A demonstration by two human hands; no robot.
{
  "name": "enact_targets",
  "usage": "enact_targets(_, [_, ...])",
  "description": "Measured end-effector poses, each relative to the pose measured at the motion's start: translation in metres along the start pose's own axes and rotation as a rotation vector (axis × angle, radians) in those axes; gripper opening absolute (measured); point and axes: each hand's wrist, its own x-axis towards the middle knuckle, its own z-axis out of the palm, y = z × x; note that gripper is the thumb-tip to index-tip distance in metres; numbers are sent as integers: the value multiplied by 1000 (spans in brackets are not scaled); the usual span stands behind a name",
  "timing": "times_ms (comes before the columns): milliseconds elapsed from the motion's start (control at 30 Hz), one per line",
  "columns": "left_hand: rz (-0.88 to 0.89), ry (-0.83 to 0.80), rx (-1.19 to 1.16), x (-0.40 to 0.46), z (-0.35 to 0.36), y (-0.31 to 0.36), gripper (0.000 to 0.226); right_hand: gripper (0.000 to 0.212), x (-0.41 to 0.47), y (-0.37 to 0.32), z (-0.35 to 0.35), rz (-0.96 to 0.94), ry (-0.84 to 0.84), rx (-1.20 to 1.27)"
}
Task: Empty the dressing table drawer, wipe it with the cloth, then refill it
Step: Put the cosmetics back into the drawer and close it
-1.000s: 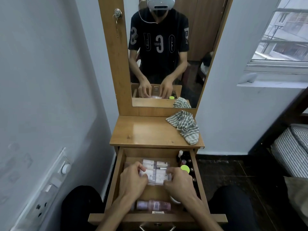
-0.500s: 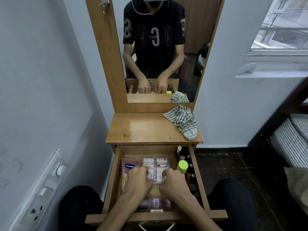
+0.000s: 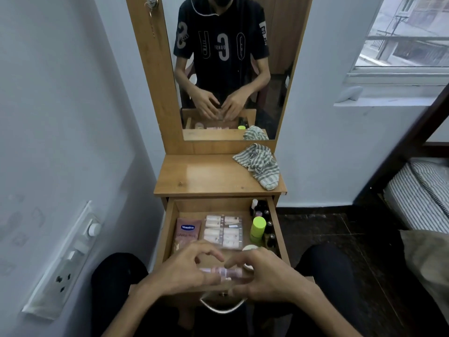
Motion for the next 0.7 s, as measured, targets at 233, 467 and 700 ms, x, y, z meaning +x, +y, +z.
enact_targets(233, [-3, -11, 198, -6, 8, -3, 75, 64, 0, 1, 12, -12, 70, -189])
enact_targets(467, [156, 183, 348, 4, 2, 6, 98, 93, 10, 2, 8, -35, 161, -286])
enact_targets(700, [171, 284, 622, 52, -23, 14, 115, 113, 61, 15, -18, -25, 277, -421])
